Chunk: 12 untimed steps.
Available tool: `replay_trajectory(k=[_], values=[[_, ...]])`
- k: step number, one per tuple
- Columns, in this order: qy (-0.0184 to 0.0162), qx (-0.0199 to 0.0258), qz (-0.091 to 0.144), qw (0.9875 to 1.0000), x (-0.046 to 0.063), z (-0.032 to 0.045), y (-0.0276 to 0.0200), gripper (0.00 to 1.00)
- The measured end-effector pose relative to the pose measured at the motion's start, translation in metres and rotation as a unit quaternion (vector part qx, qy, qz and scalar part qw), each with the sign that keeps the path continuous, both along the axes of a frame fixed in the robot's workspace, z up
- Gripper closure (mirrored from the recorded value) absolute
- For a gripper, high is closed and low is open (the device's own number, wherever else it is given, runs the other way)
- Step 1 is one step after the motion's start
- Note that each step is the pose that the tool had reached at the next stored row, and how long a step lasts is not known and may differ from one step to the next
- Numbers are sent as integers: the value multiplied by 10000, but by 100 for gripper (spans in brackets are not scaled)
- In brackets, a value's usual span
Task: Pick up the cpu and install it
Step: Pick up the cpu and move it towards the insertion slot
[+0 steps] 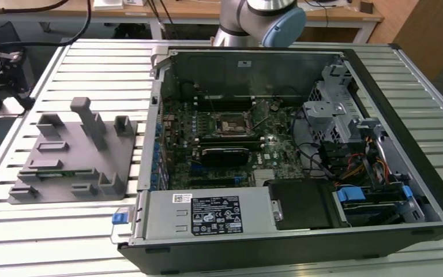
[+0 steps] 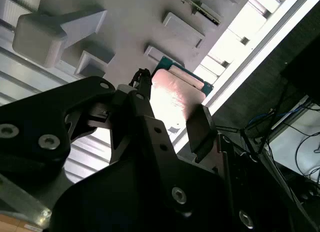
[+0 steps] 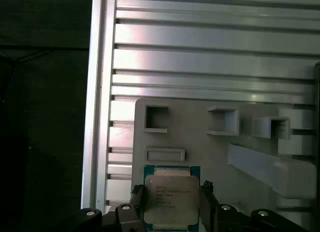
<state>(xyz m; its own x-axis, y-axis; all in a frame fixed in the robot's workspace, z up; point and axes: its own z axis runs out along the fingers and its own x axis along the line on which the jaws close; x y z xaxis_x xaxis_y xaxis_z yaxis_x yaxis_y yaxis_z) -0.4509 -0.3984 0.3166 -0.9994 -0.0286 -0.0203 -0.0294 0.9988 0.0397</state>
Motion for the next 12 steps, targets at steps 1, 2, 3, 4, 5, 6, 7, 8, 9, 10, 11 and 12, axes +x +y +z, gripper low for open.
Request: replay_trajectory(k=[1,2,3,4,5,6,7,8,9,10,11,12], values=[[0,0,0,10000,0,176,0,47],[0,0,0,10000,0,240,0,47],[1,0,0,10000,0,242,0,47],[0,0,0,10000,0,244,0,47],[0,0,0,10000,0,246,0,47],[0,0,0,10000,0,248,0,47],[0,0,0,10000,0,251,0,47],[0,0,0,10000,0,253,0,47],[0,0,0,10000,0,256,0,47],[0,0,0,10000,0,258,0,47],[0,0,0,10000,0,260,0,47],[0,0,0,10000,0,262,1,47]])
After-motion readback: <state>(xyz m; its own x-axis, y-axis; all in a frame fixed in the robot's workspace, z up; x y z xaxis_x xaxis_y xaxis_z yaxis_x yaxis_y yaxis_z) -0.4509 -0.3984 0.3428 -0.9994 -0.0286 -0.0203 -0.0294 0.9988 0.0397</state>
